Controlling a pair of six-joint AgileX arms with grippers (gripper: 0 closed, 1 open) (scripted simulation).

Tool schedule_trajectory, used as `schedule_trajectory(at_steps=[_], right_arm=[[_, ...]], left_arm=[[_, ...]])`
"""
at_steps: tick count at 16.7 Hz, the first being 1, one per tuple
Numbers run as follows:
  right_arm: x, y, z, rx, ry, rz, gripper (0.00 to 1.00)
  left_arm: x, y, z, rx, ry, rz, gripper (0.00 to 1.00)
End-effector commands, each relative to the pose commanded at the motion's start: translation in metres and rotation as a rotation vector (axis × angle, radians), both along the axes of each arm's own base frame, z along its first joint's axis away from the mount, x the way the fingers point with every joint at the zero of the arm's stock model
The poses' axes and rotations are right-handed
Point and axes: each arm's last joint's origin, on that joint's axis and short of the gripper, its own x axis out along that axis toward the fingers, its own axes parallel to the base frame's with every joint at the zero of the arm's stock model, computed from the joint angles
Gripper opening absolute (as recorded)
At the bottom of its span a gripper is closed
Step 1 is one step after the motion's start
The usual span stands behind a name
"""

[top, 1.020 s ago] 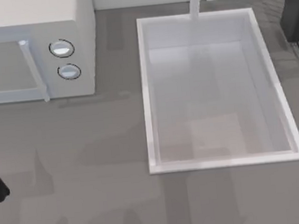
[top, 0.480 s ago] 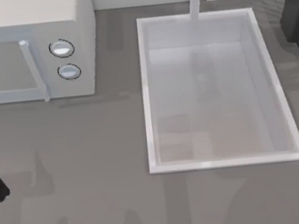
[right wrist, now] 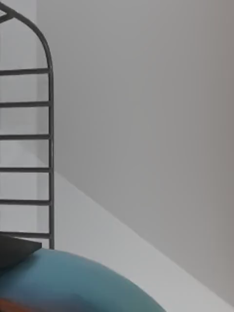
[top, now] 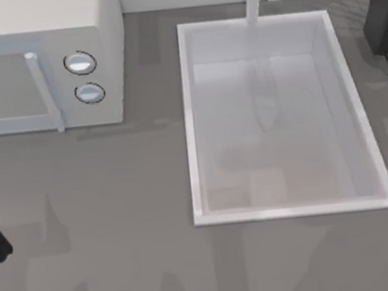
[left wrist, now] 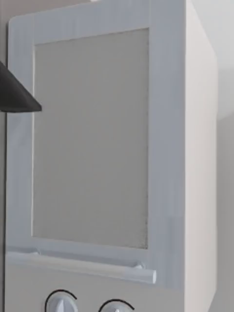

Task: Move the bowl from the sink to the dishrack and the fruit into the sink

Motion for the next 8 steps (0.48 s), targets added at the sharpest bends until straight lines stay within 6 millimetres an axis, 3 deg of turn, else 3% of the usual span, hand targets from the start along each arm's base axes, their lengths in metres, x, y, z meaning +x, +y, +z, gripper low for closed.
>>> schedule_trajectory(at_steps=[8], right_arm=[[0.0,0.0,0.0,0.0,0.0,0.0,0.68]], left_arm=[[0.0,0.0,0.0,0.0,0.0,0.0,1.0]])
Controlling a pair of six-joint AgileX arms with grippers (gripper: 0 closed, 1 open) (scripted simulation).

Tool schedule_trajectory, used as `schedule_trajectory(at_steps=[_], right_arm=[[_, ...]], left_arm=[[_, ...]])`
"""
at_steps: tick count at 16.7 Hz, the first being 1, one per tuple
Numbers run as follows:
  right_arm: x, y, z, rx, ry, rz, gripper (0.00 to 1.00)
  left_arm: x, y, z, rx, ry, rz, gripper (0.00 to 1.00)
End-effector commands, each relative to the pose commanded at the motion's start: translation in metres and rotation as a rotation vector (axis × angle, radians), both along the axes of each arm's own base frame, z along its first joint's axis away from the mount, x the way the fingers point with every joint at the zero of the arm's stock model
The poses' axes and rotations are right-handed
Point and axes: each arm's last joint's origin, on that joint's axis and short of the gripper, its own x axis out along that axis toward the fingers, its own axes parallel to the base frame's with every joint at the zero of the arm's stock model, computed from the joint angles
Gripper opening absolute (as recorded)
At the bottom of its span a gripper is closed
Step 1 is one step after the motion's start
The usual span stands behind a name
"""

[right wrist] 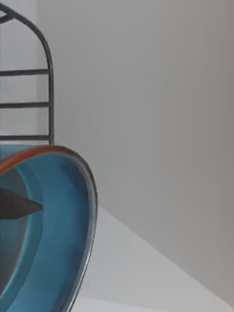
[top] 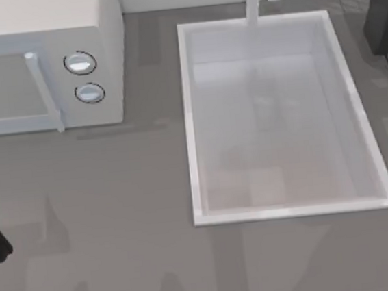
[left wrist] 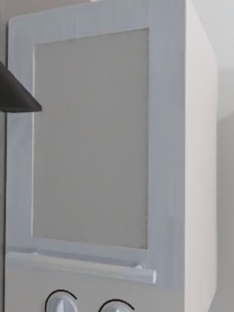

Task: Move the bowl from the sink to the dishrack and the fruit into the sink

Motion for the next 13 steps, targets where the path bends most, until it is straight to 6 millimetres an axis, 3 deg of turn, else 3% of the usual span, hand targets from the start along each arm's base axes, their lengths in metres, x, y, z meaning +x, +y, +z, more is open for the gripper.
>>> schedule_trajectory(at_steps=[4,13], right_arm=[[0.0,0.0,0.0,0.0,0.0,0.0,0.98],[-0.0002,-0.0007,0.0002,0.0,0.0,-0.002,1.0]], left_arm=[[0.0,0.0,0.0,0.0,0.0,0.0,1.0],[0.0,0.0,0.0,0.0,0.0,0.0,1.0]])
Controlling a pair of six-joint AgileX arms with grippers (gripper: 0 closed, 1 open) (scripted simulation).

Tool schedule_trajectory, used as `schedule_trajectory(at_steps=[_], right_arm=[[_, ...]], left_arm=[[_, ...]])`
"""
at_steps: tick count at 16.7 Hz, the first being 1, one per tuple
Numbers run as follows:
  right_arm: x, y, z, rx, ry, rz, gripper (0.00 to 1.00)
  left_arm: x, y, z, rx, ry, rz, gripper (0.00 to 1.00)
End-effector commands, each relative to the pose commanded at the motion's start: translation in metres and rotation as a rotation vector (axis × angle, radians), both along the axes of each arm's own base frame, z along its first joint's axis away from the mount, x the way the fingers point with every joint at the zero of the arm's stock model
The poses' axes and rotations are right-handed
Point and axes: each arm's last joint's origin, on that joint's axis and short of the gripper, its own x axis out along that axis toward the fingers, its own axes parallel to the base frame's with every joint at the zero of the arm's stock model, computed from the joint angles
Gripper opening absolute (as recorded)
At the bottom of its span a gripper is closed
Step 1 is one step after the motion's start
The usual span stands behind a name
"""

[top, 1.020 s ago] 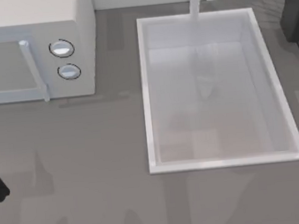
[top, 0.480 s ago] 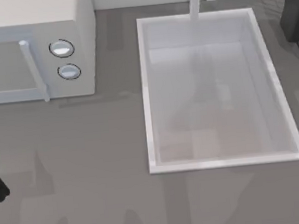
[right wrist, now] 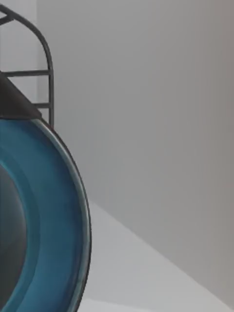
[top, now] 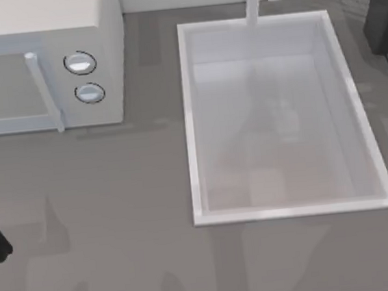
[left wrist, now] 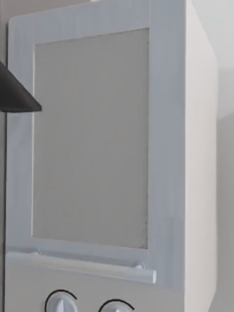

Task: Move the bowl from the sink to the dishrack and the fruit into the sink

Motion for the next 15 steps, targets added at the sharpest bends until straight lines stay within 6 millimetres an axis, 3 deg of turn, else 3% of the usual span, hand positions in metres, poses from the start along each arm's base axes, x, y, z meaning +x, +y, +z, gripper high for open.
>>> schedule_trajectory(at_steps=[4,7,11,15], right_arm=[[-0.01,0.008,0.011,-0.003,-0.009,0.007,1.0],[-0.038,0.026,0.034,-0.007,-0.023,0.012,1.0],[-0.1,0.055,0.057,-0.013,-0.034,0.008,1.0],[-0.175,0.081,0.051,-0.014,-0.029,0.002,1.0]], left_arm=[[0.0,0.0,0.0,0.0,0.0,0.0,1.0],[0.0,0.0,0.0,0.0,0.0,0.0,1.0],[0.0,0.0,0.0,0.0,0.0,0.0,1.0],[0.0,0.0,0.0,0.0,0.0,0.0,1.0]])
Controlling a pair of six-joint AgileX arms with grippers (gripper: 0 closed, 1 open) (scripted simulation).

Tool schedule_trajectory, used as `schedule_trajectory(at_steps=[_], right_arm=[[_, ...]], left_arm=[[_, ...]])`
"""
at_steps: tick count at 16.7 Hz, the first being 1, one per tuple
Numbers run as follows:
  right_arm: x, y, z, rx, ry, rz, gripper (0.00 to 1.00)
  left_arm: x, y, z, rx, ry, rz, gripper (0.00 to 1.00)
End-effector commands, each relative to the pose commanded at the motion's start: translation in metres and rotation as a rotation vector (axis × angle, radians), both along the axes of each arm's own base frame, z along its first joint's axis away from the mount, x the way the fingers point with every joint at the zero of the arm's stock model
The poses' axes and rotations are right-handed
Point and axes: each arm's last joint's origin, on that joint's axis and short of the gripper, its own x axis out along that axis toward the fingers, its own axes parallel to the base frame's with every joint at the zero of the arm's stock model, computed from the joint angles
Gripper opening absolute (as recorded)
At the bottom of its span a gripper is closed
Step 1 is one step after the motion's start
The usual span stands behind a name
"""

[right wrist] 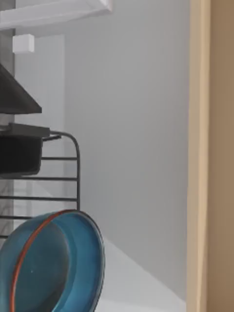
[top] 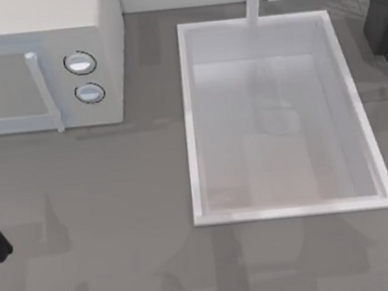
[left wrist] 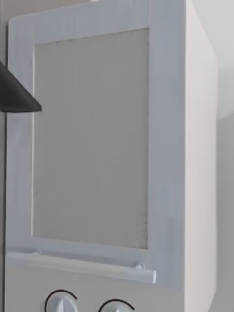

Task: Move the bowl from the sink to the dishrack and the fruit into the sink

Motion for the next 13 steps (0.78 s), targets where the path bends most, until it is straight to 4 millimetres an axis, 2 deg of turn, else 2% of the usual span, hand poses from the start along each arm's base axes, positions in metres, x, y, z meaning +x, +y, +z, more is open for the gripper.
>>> schedule_trajectory(at_steps=[3,6,10,13], right_arm=[[-0.047,0.013,-0.025,0.001,0.008,-0.002,1.0],[-0.078,0.02,-0.058,0.004,0.015,0.0,1.0],[-0.095,0.025,-0.096,0.01,0.024,0.006,1.0],[-0.098,0.026,-0.109,0.014,0.029,0.01,1.0]], left_arm=[[0.0,0.0,0.0,0.0,0.0,0.0,1.0],[0.0,0.0,0.0,0.0,0.0,0.0,1.0],[0.0,0.0,0.0,0.0,0.0,0.0,1.0],[0.0,0.0,0.0,0.0,0.0,0.0,1.0]])
